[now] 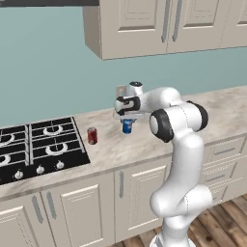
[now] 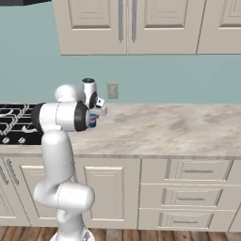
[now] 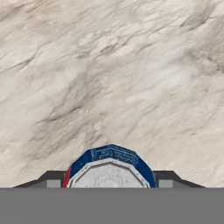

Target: Four empty soda cans are scattered around the kitchen. Gather all the cans and cluster them next to the stove for recycling.

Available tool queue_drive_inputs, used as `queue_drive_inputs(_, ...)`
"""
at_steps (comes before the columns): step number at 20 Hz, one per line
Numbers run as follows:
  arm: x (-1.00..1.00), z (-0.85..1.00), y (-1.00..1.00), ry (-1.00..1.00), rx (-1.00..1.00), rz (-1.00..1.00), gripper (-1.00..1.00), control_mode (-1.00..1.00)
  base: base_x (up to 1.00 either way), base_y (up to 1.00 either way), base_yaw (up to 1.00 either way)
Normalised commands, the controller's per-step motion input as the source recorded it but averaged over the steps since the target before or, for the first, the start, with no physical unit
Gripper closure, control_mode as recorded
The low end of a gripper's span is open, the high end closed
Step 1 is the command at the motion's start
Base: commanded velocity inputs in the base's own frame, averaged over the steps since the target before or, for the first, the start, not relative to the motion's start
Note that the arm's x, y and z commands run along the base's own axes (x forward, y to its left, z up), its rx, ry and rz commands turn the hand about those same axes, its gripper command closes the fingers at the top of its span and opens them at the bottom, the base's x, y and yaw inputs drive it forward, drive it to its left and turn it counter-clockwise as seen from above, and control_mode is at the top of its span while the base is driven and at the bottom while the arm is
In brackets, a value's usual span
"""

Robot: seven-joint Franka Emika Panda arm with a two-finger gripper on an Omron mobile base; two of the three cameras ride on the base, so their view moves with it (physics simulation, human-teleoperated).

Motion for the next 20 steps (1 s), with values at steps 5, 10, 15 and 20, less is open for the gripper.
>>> queue_drive_inputs(5,0.09,-0.17,0.93,0.01,-0.03,0.00,1.00,-1.00,0.00,0.00,0.00)
queue_drive_inputs(10,0.16,-0.31,0.73,0.02,-0.04,0.00,1.00,-1.00,0.00,0.00,0.00)
queue_drive_inputs(15,0.23,-0.28,0.07,0.02,-0.01,-0.04,1.00,-1.00,0.00,0.00,0.00)
queue_drive_inputs(20,0.14,-0.36,0.03,0.01,-0.01,-0.05,1.00,-1.00,0.00,0.00,0.00)
